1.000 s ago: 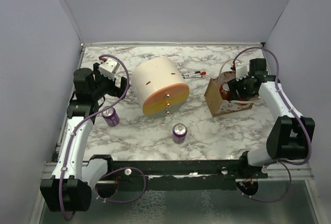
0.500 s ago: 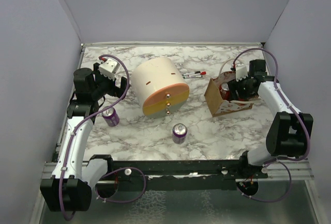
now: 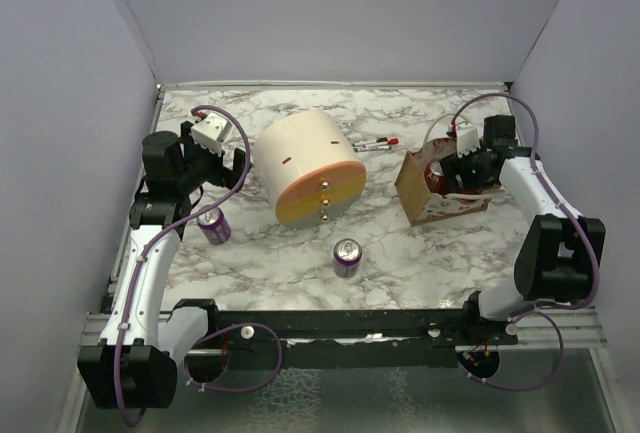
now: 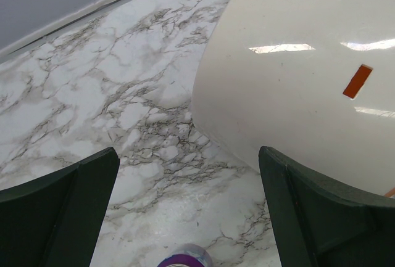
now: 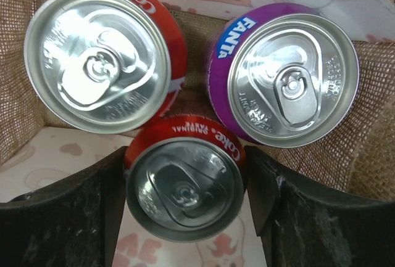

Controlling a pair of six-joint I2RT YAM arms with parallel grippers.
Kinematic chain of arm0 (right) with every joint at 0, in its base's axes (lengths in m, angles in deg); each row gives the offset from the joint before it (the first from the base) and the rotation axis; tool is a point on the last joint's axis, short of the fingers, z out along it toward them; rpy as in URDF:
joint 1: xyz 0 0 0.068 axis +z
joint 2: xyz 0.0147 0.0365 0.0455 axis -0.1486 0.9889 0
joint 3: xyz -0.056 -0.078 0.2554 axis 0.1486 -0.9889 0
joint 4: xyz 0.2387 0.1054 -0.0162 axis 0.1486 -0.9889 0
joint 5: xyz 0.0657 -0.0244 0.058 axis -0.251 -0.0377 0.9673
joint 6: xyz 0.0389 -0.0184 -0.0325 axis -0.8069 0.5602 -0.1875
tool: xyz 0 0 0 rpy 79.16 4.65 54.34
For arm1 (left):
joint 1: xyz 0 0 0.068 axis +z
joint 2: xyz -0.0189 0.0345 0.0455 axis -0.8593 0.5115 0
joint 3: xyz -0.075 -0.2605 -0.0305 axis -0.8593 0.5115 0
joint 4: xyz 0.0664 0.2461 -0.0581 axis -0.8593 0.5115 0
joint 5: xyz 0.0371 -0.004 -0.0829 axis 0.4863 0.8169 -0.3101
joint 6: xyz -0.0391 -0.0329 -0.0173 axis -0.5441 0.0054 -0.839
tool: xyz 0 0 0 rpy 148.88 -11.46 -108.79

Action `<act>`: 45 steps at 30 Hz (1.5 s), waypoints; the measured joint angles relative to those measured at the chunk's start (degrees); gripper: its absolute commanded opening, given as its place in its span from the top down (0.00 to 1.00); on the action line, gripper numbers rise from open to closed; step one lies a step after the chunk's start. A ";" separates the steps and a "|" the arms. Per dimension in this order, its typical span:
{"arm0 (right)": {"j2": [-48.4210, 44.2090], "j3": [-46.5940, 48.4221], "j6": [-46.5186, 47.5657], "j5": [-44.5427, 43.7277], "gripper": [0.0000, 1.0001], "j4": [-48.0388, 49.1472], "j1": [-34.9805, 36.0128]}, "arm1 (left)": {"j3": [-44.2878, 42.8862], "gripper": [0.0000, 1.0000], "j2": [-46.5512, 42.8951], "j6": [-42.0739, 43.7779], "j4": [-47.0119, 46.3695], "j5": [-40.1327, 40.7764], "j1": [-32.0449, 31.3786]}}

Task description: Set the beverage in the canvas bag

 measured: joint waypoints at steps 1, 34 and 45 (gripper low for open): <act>0.07 0.00 0.13 -0.04 0.25 0.00 0.00 | 0.00 0.01 0.00 0.00 0.00 0.00 0.00; -3.82 7.89 0.57 5.53 0.09 -8.79 -0.13 | -0.02 0.01 0.00 0.04 0.02 0.00 0.00; -6.91 16.79 0.48 12.22 0.11 -10.47 0.70 | -0.04 0.01 -0.07 1.86 0.52 0.94 0.00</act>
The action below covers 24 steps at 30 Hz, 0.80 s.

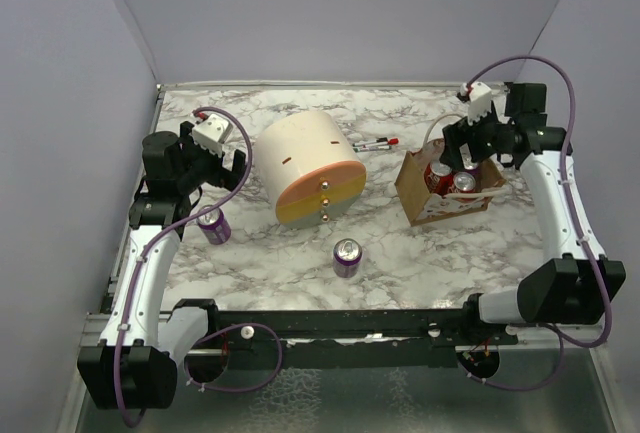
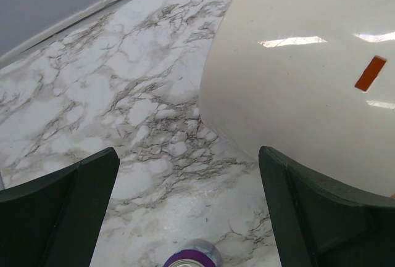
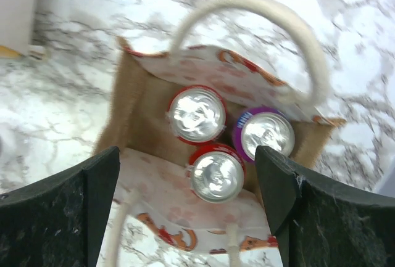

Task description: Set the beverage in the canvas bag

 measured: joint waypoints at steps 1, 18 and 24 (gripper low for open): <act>-0.50 0.04 -0.04 0.55 0.11 0.02 0.61 | -0.07 0.01 -0.04 0.57 0.20 0.20 0.00; -8.66 -9.22 4.96 14.67 0.09 0.68 23.61 | -3.10 0.01 -0.57 18.12 20.09 9.22 0.00; -8.72 -15.54 9.38 15.52 0.06 1.62 32.79 | -1.09 0.01 -0.74 17.18 21.92 10.21 0.00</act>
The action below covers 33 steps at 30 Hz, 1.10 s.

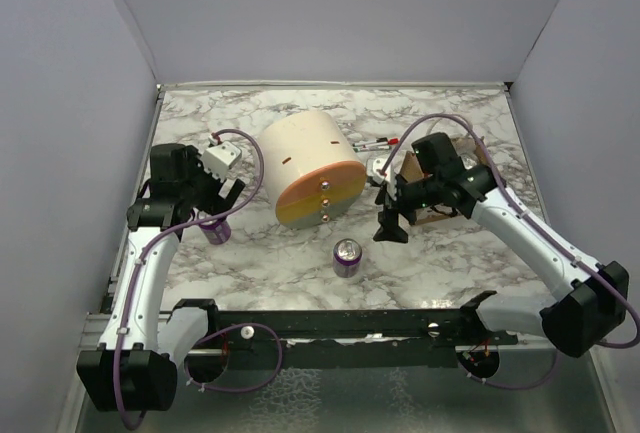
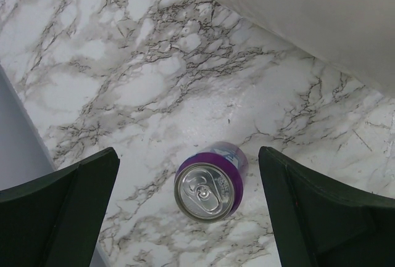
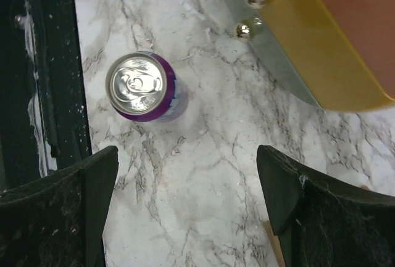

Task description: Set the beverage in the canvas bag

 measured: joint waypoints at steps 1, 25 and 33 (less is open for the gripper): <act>-0.04 -0.85 0.68 0.02 0.05 0.35 1.14 | 0.17 0.01 0.00 -0.44 0.02 0.02 0.00; 12.02 -9.18 7.21 -2.97 0.27 15.85 18.84 | -4.92 0.01 3.23 -8.44 -2.99 -0.70 0.00; 13.62 -9.18 7.21 -3.34 0.53 17.09 20.09 | -4.94 0.01 3.17 -9.46 -3.63 -1.55 0.00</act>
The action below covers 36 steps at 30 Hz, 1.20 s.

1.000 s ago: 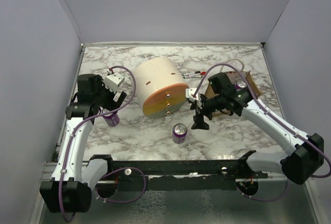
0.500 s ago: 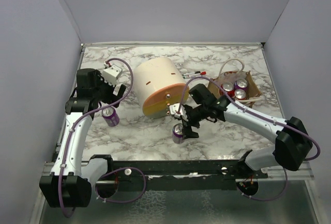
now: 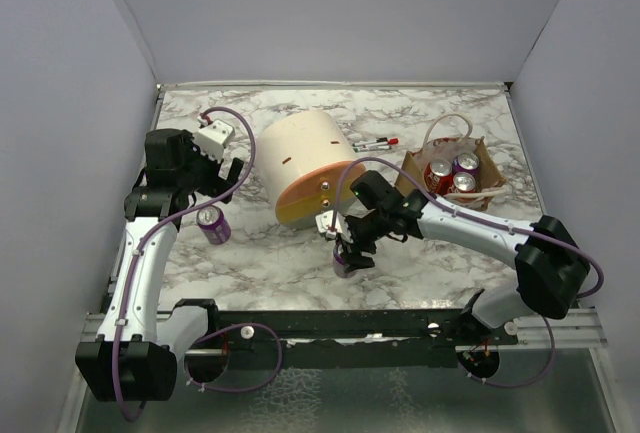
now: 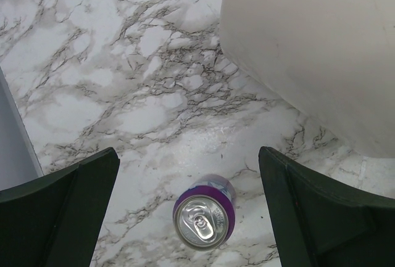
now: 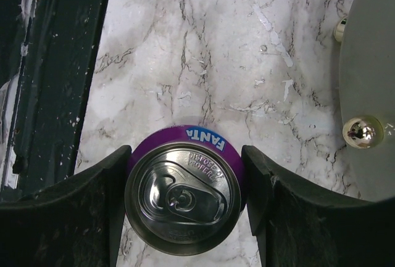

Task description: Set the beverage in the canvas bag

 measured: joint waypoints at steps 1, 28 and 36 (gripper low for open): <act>-0.02 0.00 -0.04 -0.02 0.55 -0.04 0.02 | 0.00 0.01 -0.02 -0.09 -0.04 -0.09 0.00; -16.22 11.13 -4.63 -9.57 0.81 -11.10 -3.89 | 0.00 0.01 0.31 -0.98 -1.79 -0.48 0.00; -20.85 15.17 -8.90 -12.72 0.83 -11.69 -20.20 | 0.00 0.01 0.44 -1.55 -2.23 -1.07 0.00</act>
